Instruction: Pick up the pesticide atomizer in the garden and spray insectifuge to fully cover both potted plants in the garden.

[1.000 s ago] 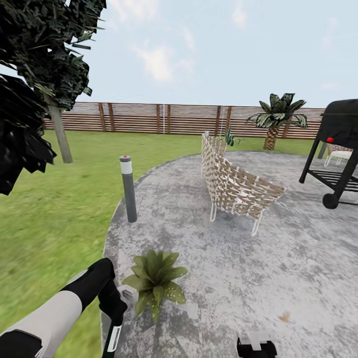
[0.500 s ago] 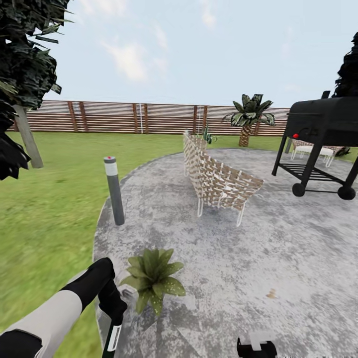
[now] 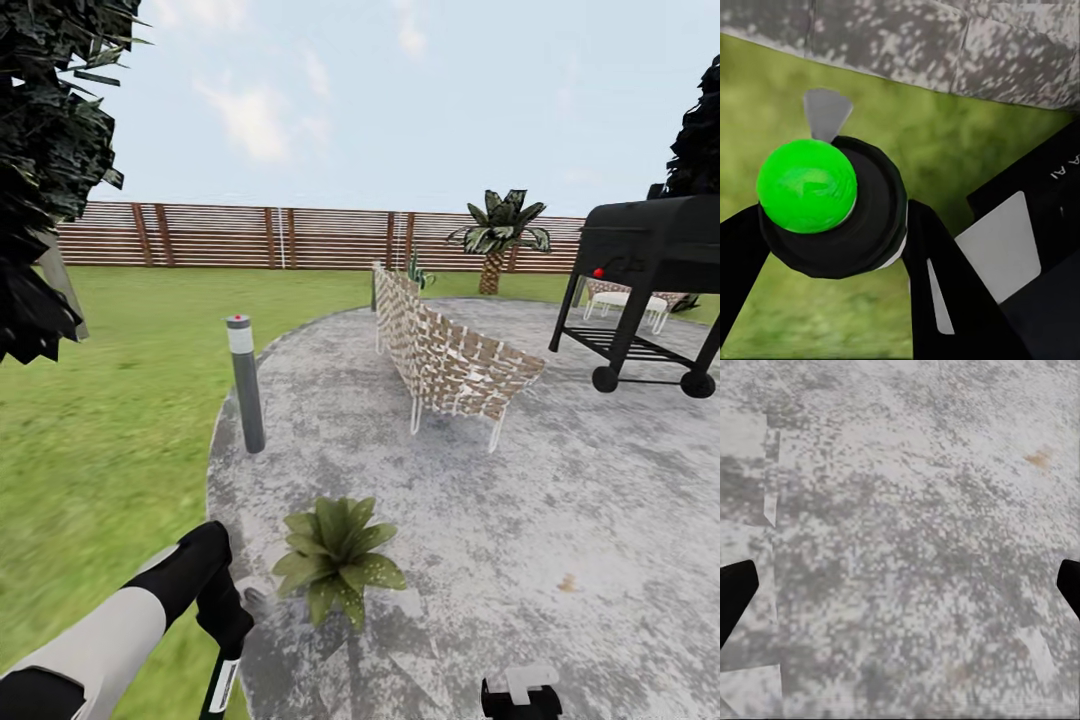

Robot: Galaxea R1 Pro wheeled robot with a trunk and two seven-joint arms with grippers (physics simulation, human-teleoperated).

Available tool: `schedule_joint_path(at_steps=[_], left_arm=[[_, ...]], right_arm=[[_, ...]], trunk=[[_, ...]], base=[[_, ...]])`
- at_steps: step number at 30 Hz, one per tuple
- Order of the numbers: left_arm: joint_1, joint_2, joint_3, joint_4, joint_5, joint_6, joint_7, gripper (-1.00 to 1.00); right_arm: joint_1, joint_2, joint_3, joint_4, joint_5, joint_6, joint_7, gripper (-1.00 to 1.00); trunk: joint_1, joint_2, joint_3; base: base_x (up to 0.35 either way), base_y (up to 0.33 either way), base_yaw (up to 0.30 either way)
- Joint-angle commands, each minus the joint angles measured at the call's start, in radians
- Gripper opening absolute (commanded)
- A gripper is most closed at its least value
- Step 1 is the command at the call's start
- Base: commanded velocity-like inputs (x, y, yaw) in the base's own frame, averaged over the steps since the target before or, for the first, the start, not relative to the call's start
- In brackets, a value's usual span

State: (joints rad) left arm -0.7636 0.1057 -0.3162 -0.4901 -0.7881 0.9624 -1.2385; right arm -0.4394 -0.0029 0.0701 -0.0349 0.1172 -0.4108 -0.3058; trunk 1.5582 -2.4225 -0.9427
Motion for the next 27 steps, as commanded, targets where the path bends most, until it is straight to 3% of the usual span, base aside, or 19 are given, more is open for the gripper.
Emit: schedule_joint_path(at_steps=[1, 9, 20, 27], left_arm=[[0.001, 0.0, -0.003, -0.002, -0.009, 0.007, -0.01, -1.0], [0.007, 0.001, -0.004, 0.002, -0.01, 0.005, 0.003, -1.0], [0.006, 0.007, 0.01, 0.002, -0.01, 0.007, 0.056, -1.0], [0.005, 0.01, 0.011, 0.014, -0.008, 0.011, 0.123, -1.0]], right_arm=[[-0.001, 0.0, 0.007, 0.001, 0.009, 0.001, -0.01, 1.0], [-0.001, 0.001, 0.007, 0.001, 0.008, 0.002, -0.01, 1.0], [-0.001, 0.001, 0.007, 0.001, 0.007, 0.003, -0.01, 1.0], [-0.001, 0.001, 0.007, 0.001, 0.007, 0.003, -0.01, 1.0]], trunk=[[0.0, 0.0, -0.001], [0.0, 0.0, -0.001], [0.0, 0.0, -0.001], [0.0, 0.0, -0.001]], base=[[-0.045, 0.096, 0.0], [-0.007, 0.015, -0.026], [0.0, 0.0, -0.249], [0.0, 0.0, -0.014]])
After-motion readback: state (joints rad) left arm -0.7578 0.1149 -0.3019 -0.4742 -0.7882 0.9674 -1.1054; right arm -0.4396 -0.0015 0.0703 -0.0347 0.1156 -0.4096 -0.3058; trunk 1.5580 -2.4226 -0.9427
